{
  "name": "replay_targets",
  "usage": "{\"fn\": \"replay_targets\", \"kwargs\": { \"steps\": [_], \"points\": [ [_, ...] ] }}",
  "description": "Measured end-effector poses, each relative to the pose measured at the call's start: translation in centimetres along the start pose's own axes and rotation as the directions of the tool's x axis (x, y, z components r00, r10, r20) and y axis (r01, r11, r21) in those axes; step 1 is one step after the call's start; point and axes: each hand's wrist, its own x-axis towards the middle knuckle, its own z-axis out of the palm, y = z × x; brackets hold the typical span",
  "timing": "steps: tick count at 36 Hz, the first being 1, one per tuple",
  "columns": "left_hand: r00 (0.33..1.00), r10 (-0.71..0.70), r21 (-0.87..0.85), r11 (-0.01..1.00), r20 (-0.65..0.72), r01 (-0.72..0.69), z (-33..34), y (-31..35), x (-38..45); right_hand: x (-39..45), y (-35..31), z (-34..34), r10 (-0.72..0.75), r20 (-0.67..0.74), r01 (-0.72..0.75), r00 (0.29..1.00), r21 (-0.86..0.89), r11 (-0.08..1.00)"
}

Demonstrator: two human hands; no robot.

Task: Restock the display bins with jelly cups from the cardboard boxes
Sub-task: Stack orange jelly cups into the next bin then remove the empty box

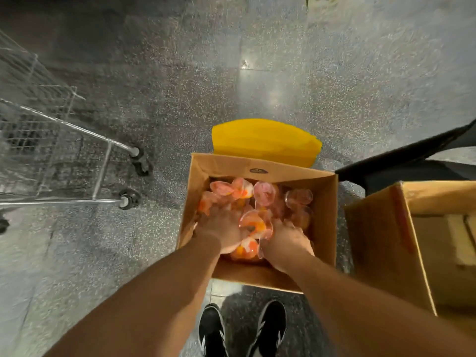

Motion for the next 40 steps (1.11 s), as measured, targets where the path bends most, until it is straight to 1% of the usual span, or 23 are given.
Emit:
{"fn": "replay_targets", "kwargs": {
  "steps": [2, 4, 5, 7, 9, 11, 14, 17, 21, 23, 25, 28, 31, 33, 35, 36, 38, 39, 40],
  "points": [
    [1.0, 0.002, 0.08, 0.997, -0.013, -0.001, 0.8, 0.2, 0.8, 1.0, 0.1, 0.6, -0.009, 0.021, 0.009, 1.0, -0.001, 1.0],
    [0.995, 0.027, 0.144, 0.99, -0.096, -0.013, 1.6, 0.2, 1.3, 1.8, 0.1, 0.9, -0.019, 0.054, 0.021, 0.998, -0.02, 1.0],
    [0.993, 0.037, 0.169, 0.985, -0.114, -0.018, 1.9, 0.0, 1.6, 2.2, 0.0, 1.0, -0.03, 0.067, 0.032, 0.997, -0.028, 0.999],
    [0.994, 0.034, 0.2, 0.98, -0.101, -0.013, 2.4, -0.4, 2.2, 2.7, -0.1, 1.1, -0.03, 0.094, 0.034, 0.995, -0.038, 0.999],
    [0.995, 0.014, 0.16, 0.987, -0.095, 0.001, 2.6, -0.7, 2.7, 3.2, -0.2, 1.0, -0.027, 0.133, 0.036, 0.991, -0.063, 0.997],
    [0.992, 0.01, 0.114, 0.993, -0.13, 0.004, 2.8, -0.7, 3.0, 3.8, -0.1, 1.0, -0.037, 0.162, 0.053, 0.986, -0.094, 0.994],
    [0.984, 0.019, 0.078, 0.997, -0.179, -0.005, 2.9, -0.7, 3.1, 4.6, -0.2, 1.1, -0.063, 0.146, 0.077, 0.987, -0.091, 0.993],
    [0.984, 0.022, 0.057, 0.998, -0.176, -0.012, 2.3, -0.5, 2.8, 5.2, -0.4, 1.5, -0.084, 0.125, 0.099, 0.989, -0.119, 0.988],
    [0.982, 0.051, 0.138, 0.99, -0.183, -0.025, 2.0, -0.1, 2.5, 5.6, -0.4, 1.8, -0.081, 0.116, 0.094, 0.99, -0.11, 0.989],
    [0.977, 0.092, 0.188, 0.981, -0.193, -0.055, 2.2, -0.1, 2.5, 5.8, -0.4, 1.5, -0.057, 0.112, 0.068, 0.992, -0.097, 0.993],
    [0.964, 0.151, 0.238, 0.966, -0.22, -0.097, 2.5, -0.4, 2.6, 6.1, -0.2, 1.3, -0.063, 0.098, 0.073, 0.993, -0.099, 0.992],
    [0.949, 0.2, 0.208, 0.967, -0.245, -0.15, 2.8, -1.0, 2.8, 6.3, 0.2, 1.1, -0.107, 0.087, 0.114, 0.99, -0.087, 0.99],
    [0.912, 0.235, 0.208, 0.963, -0.335, -0.172, 2.5, -1.7, 3.1, 6.3, 0.3, 0.9, -0.086, 0.104, 0.092, 0.991, -0.047, 0.995],
    [0.898, 0.215, 0.178, 0.972, -0.384, -0.156, 2.0, -2.1, 3.2, 6.5, 0.3, 1.2, -0.081, 0.142, 0.088, 0.987, -0.041, 0.995],
    [0.905, 0.21, 0.176, 0.972, -0.37, -0.153, 1.7, -2.2, 3.2, 6.5, 0.1, 1.5, -0.12, 0.183, 0.135, 0.976, -0.072, 0.988],
    [0.912, 0.208, 0.185, 0.971, -0.353, -0.149, 1.7, -2.2, 3.3, 6.3, 0.0, 1.4, -0.142, 0.167, 0.166, 0.976, -0.144, 0.975],
    [0.926, 0.19, 0.19, 0.973, -0.327, -0.133, 1.9, -2.2, 3.3, 6.7, 0.0, 1.8, -0.123, 0.159, 0.148, 0.979, -0.156, 0.977],
    [0.929, 0.173, 0.182, 0.976, -0.326, -0.118, 1.9, -2.2, 3.3, 6.8, -0.1, 2.0, -0.071, 0.162, 0.084, 0.984, -0.078, 0.993],
    [0.931, 0.159, 0.171, 0.98, -0.33, -0.106, 2.0, -2.1, 3.4, 6.6, -0.1, 1.8, -0.066, 0.128, 0.074, 0.99, -0.059, 0.996]
  ]
}}
